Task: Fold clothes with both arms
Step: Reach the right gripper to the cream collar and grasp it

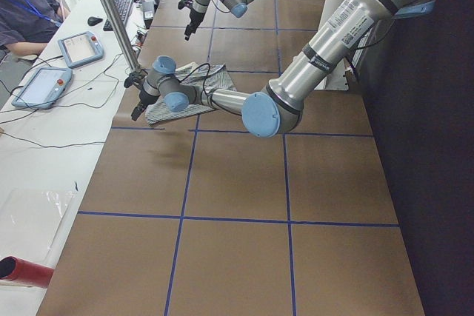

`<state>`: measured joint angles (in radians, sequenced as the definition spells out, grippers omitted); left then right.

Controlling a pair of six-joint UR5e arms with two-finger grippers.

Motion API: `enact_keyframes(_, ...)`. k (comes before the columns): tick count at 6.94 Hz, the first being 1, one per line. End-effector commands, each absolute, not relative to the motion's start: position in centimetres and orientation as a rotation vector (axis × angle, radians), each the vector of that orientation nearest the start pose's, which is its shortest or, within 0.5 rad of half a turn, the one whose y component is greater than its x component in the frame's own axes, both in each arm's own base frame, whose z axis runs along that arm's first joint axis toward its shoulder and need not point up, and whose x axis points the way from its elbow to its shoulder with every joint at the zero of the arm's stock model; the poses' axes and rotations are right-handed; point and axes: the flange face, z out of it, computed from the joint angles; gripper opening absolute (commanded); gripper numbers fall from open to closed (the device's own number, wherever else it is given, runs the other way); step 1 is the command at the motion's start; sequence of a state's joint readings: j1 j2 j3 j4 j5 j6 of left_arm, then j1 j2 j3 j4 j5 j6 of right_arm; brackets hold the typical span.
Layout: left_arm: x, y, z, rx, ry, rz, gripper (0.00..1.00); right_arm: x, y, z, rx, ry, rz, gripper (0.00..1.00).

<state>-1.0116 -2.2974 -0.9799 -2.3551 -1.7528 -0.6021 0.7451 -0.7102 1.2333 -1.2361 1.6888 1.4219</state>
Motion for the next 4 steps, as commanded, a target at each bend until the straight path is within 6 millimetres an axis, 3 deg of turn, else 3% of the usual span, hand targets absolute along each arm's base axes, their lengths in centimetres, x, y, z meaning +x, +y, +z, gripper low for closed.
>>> enact_keyframes(1,32.7,-74.3,39.8,0.69,0.662,0.055,1.0,-56.5,-62.6,20.5,0.292,-0.834,0.546,0.61)
enact_keyframes(2,32.7,-74.3,39.8,0.687,0.662,0.055,1.0,-58.6,-62.5,21.5,0.301,-0.876,0.61,0.55)
enact_keyframes(4,33.0,-74.1,39.8,0.675,0.682,0.069,1.0,-61.1,-60.7,21.4,0.32,-0.865,0.608,0.55)
